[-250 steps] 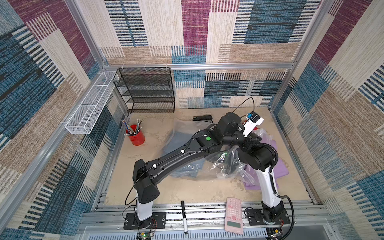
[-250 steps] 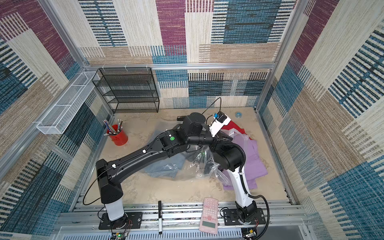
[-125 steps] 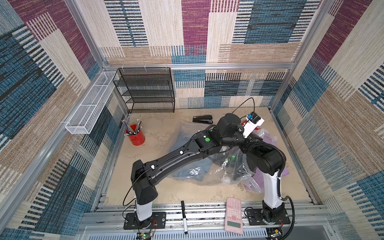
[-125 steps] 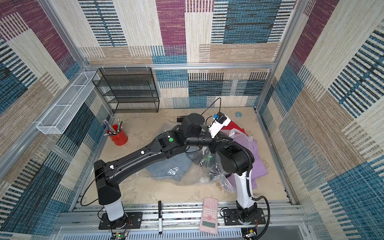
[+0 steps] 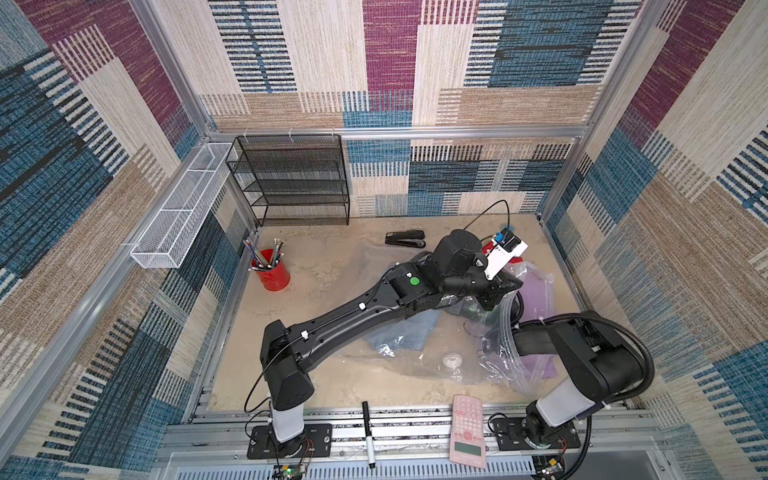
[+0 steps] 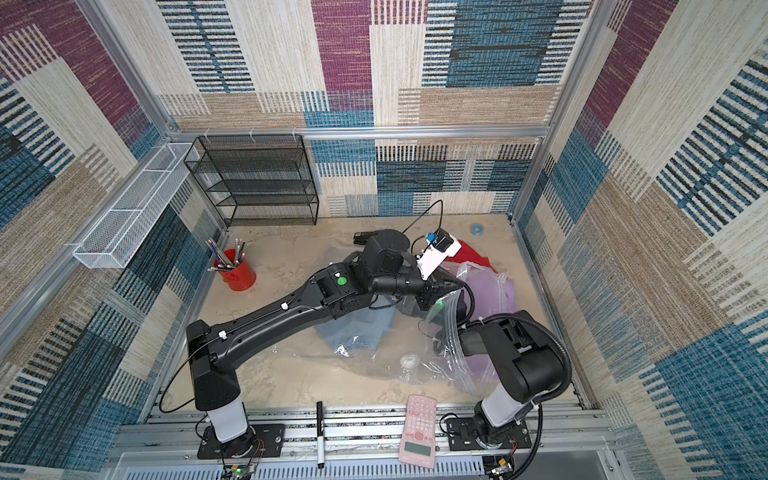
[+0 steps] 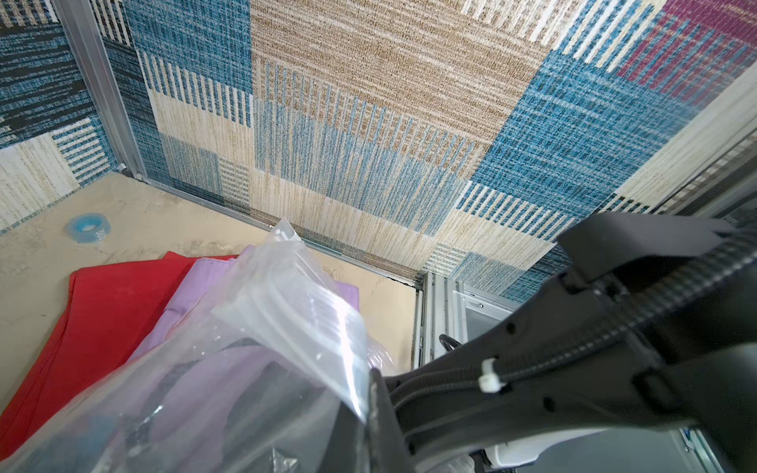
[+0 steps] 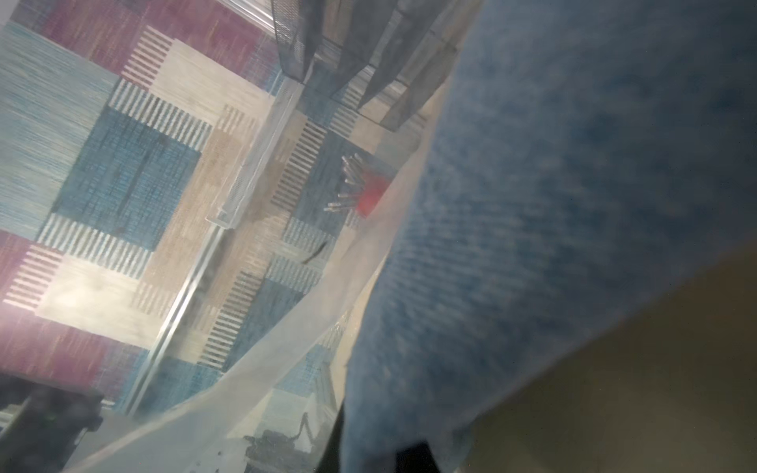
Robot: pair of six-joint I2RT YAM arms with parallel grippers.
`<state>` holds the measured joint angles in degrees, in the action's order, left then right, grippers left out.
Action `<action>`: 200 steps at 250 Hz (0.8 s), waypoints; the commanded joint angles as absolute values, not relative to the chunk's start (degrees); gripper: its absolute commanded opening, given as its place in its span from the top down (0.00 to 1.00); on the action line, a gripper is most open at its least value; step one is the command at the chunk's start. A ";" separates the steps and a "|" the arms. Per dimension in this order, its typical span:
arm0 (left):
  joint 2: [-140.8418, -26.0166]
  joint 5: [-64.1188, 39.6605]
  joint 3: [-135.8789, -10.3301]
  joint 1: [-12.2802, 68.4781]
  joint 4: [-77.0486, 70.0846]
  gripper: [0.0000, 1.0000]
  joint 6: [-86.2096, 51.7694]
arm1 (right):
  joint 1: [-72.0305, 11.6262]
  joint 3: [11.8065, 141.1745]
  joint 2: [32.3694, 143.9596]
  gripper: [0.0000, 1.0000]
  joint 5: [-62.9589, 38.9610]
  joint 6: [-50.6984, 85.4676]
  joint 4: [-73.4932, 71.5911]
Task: Take the trousers out of the vacuum bag
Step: Take out the trousers from the vacuum bag.
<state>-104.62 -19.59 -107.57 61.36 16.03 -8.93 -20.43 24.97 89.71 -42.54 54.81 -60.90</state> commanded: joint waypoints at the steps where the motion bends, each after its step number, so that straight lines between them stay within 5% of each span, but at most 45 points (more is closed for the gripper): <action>1: -104.59 -18.55 -107.37 60.82 14.62 1.00 -7.18 | -19.59 25.16 85.65 0.98 -44.77 49.90 -52.16; 126: -104.15 -18.64 -105.65 58.42 12.35 1.00 -8.58 | -13.25 22.67 55.20 1.00 -40.75 41.93 -22.28; 200: -105.92 -21.38 -107.19 57.66 12.55 1.00 -9.83 | -11.95 22.35 56.58 1.00 -41.58 41.64 -19.81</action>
<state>-104.64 -19.73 -105.58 57.80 13.91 -9.32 -11.97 22.74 54.28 -40.58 42.26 -15.38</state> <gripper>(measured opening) 0.056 0.110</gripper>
